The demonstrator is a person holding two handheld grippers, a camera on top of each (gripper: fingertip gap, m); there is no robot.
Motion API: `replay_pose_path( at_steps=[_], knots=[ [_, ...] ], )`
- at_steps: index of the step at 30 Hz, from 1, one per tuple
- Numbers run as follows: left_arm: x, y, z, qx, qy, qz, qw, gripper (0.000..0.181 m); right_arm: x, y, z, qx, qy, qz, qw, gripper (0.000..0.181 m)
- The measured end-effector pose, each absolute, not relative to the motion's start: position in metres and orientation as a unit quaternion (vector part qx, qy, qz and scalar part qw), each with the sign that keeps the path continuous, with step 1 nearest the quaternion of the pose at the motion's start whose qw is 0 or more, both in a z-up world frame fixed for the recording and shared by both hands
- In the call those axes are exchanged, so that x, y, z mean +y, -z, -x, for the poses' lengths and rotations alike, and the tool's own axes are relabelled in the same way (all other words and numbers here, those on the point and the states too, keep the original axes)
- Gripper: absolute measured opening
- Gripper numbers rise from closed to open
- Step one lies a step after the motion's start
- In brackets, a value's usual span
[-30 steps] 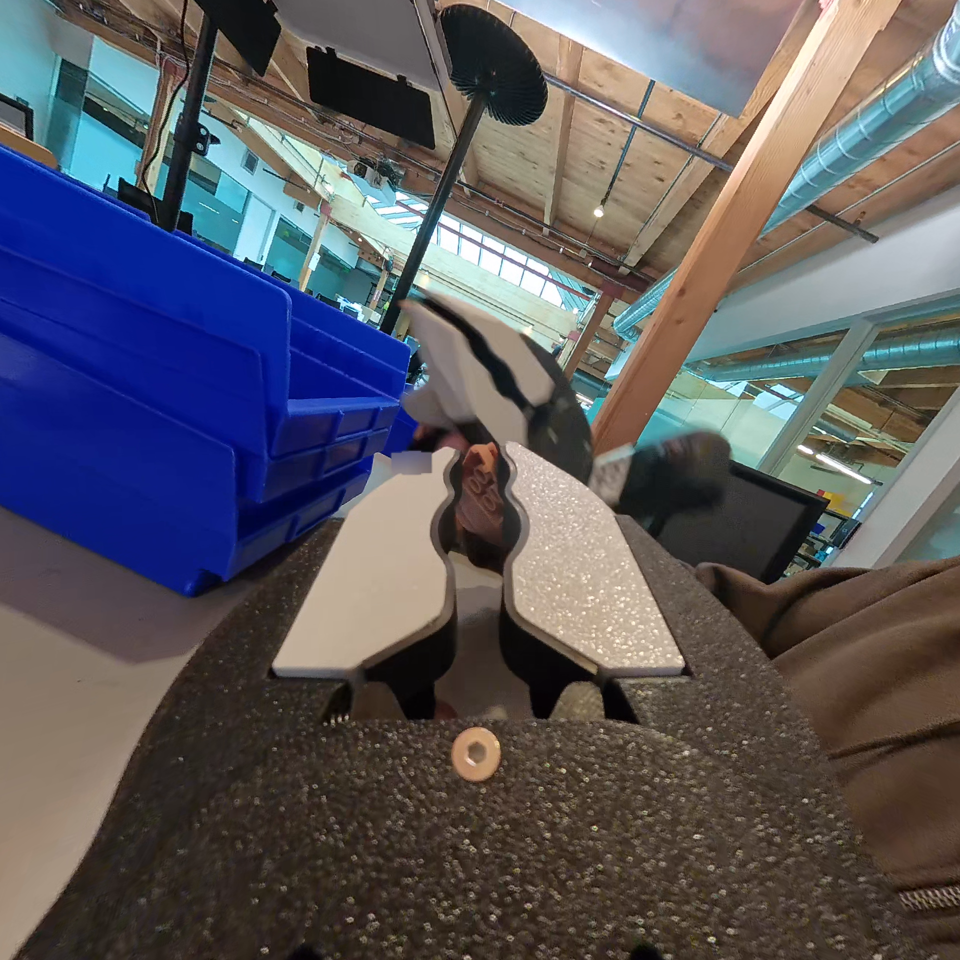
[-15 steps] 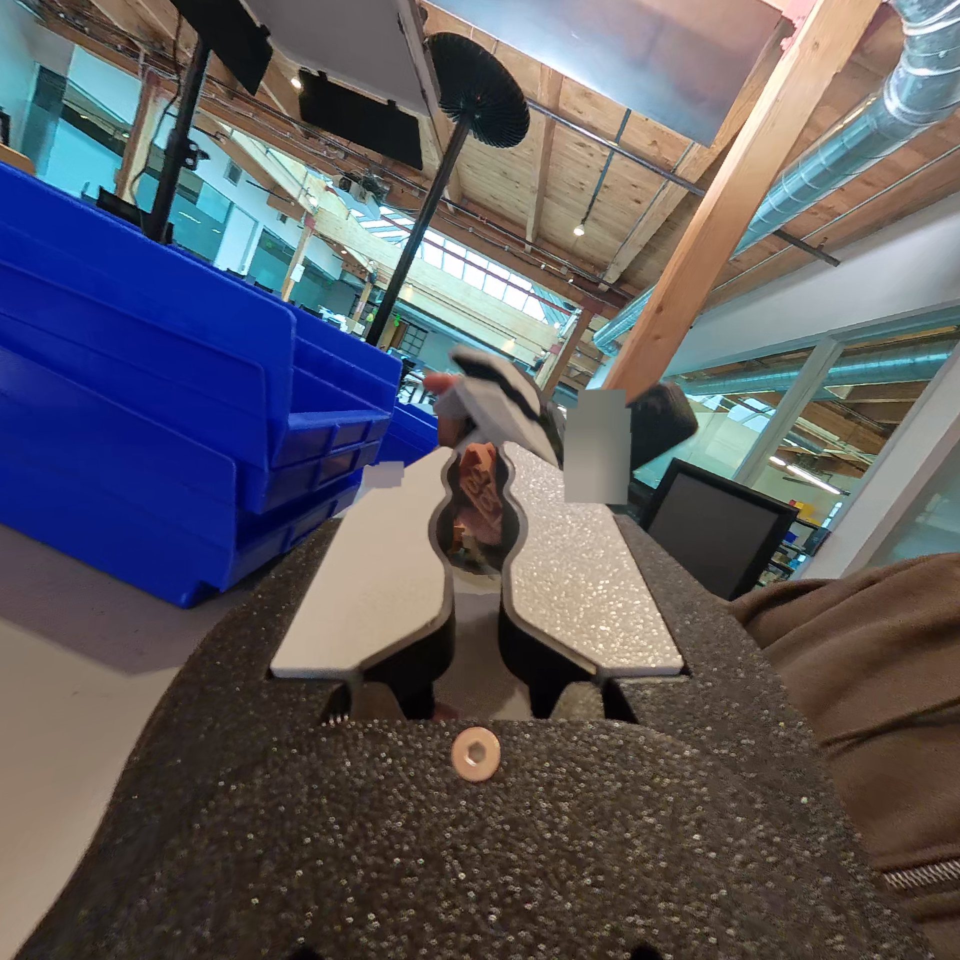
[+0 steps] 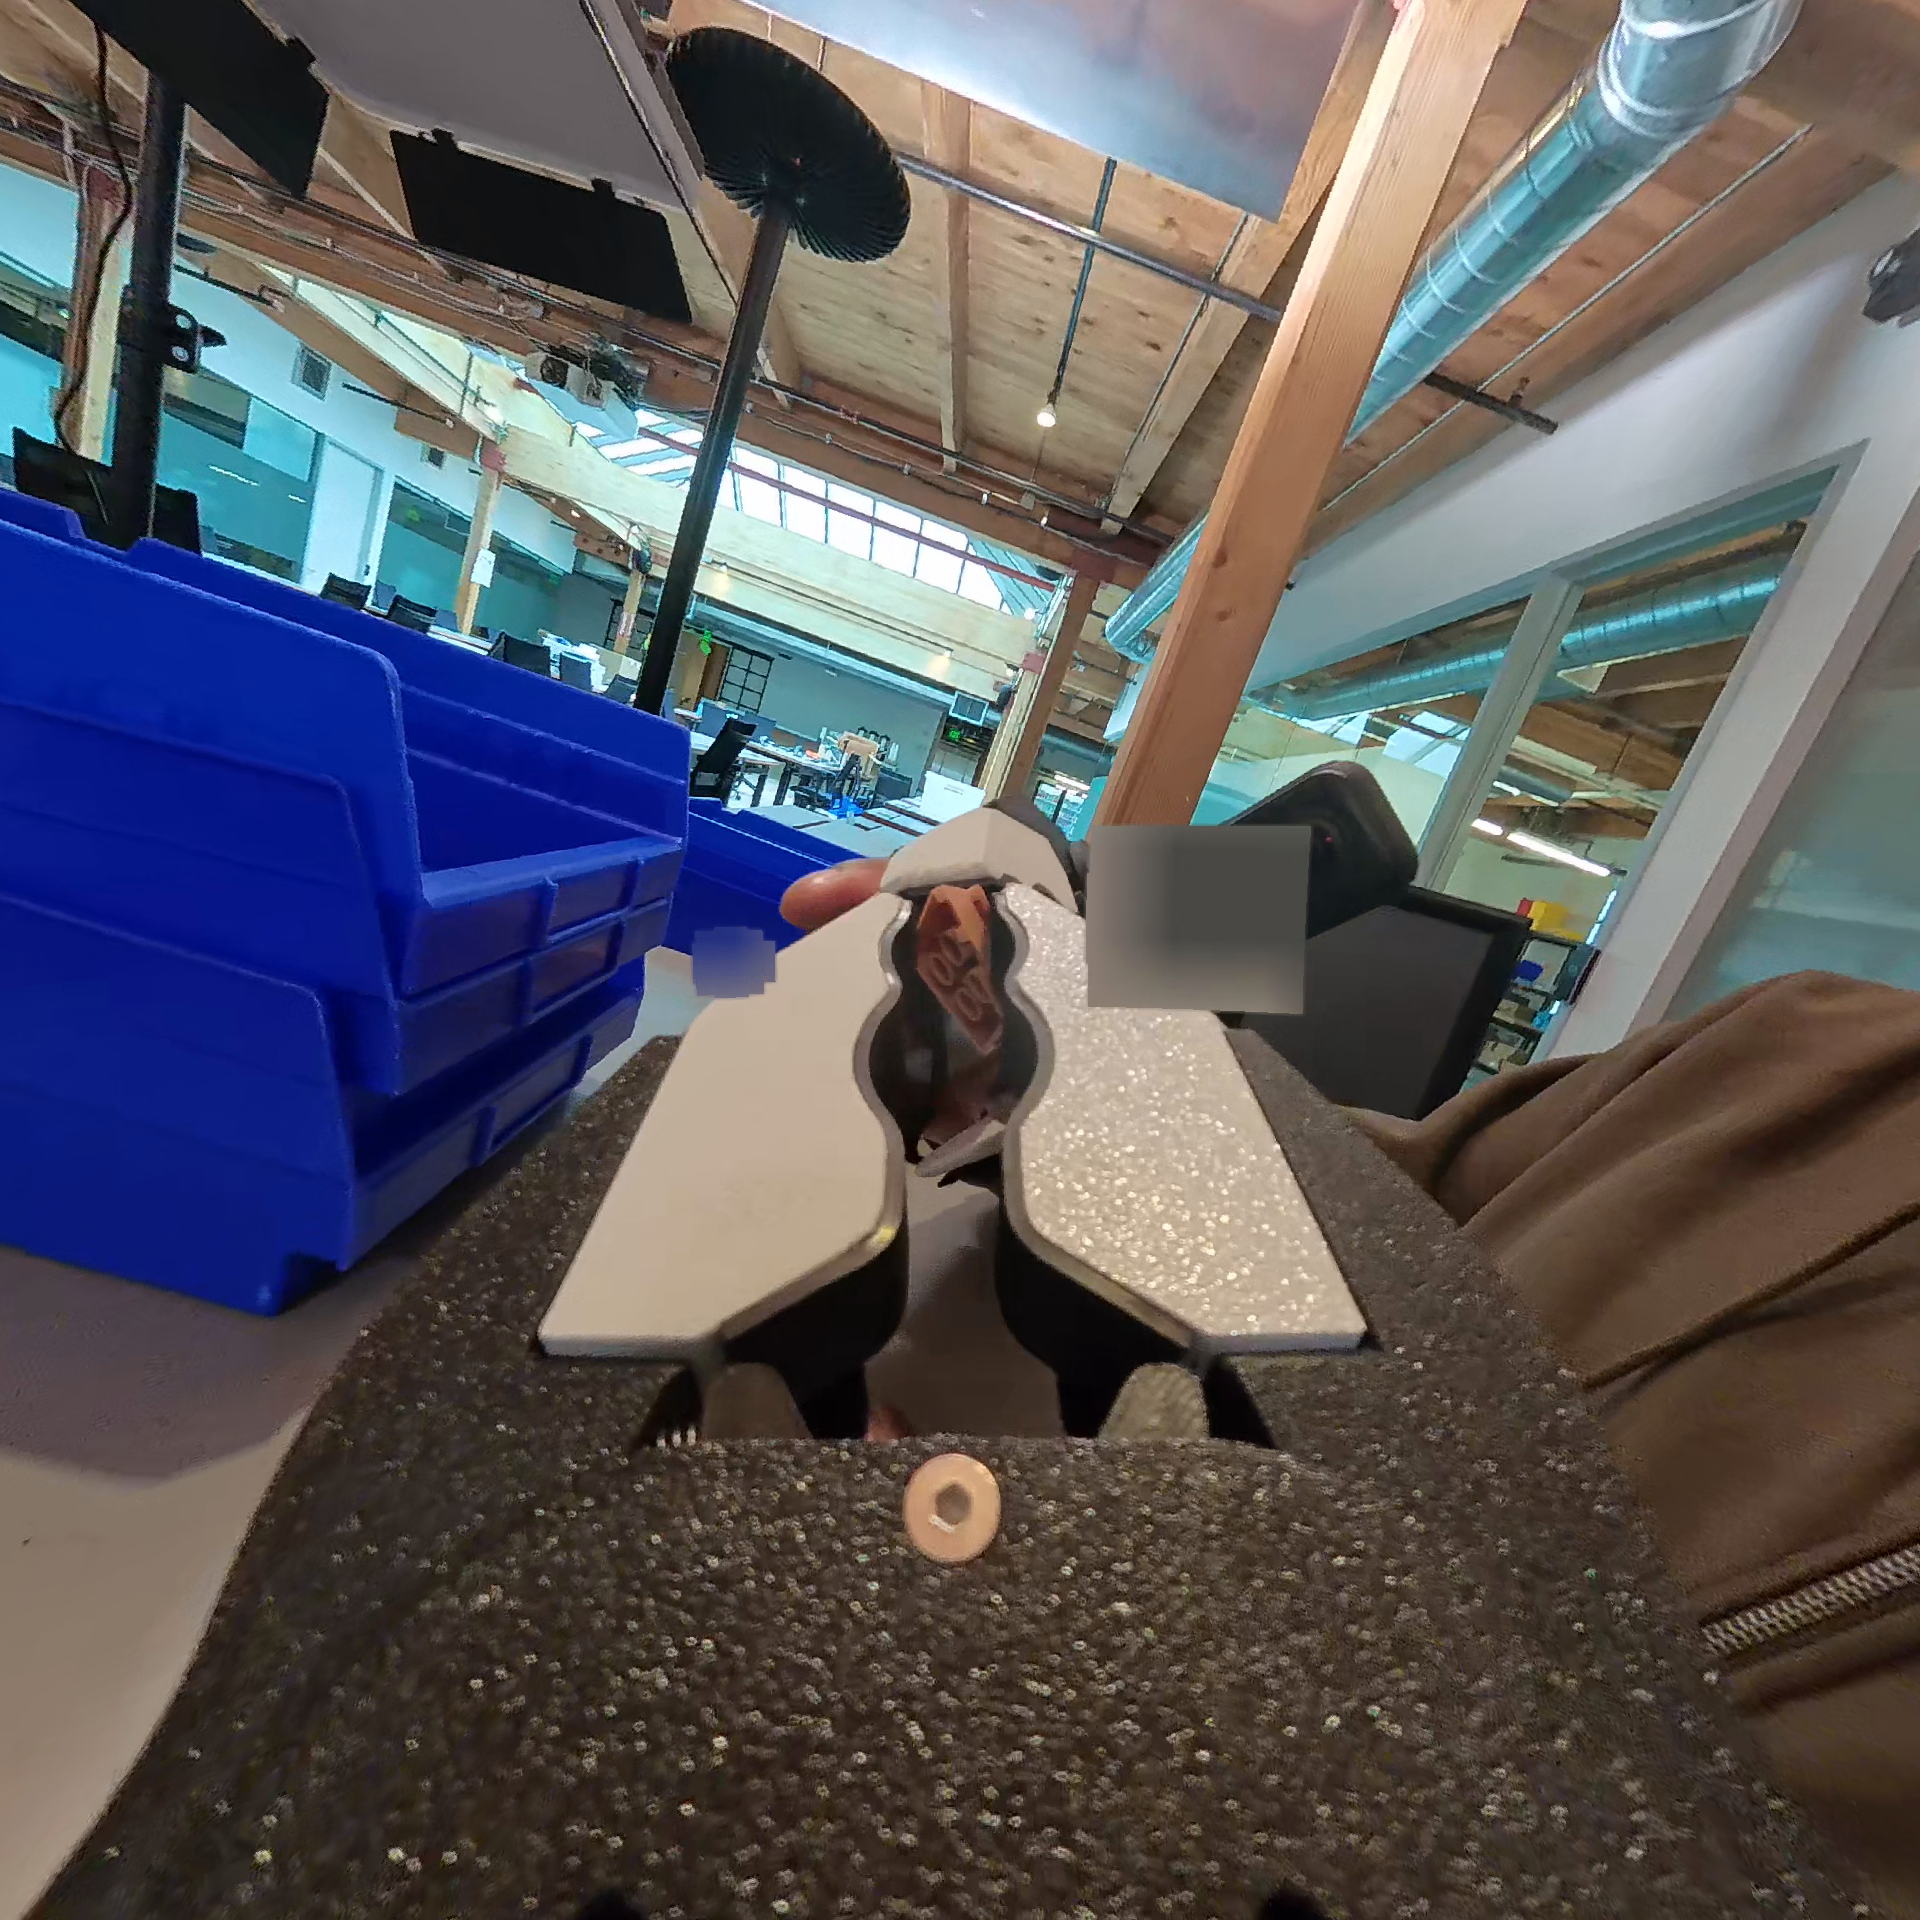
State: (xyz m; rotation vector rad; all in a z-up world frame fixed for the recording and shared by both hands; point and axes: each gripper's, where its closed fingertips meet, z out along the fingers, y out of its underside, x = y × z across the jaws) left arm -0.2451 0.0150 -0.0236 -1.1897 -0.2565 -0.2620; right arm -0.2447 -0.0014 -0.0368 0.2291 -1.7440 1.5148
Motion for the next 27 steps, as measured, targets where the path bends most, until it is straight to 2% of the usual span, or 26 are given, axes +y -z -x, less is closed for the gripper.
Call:
replay_pose_path(
  at_steps=[3, 9, 19, 23, 27],
  knots=[
    [0.015, 0.022, 0.245, -0.121, 0.105, 0.557, 0.815, 0.013, -0.001, 0.035, 0.246, -0.681, -0.590, -0.094, 0.423, 0.027],
    [0.014, 0.021, 0.242, -0.112, 0.087, 0.574, 0.807, 0.019, 0.009, 0.020, 0.249, -0.642, -0.587, -0.091, 0.484, 0.026],
    [0.023, 0.028, 0.236, -0.067, -0.026, 0.621, 0.781, 0.015, 0.002, 0.027, 0.246, -0.629, -0.526, -0.135, 0.557, 0.026],
    [0.023, 0.029, 0.238, -0.052, -0.104, 0.635, 0.764, 0.015, 0.004, 0.028, 0.248, -0.636, -0.526, -0.133, 0.549, 0.025],
    [0.014, 0.018, 0.241, -0.014, -0.257, 0.622, 0.739, 0.014, 0.010, 0.032, 0.252, -0.671, -0.550, -0.103, 0.487, 0.025]
  ],
)
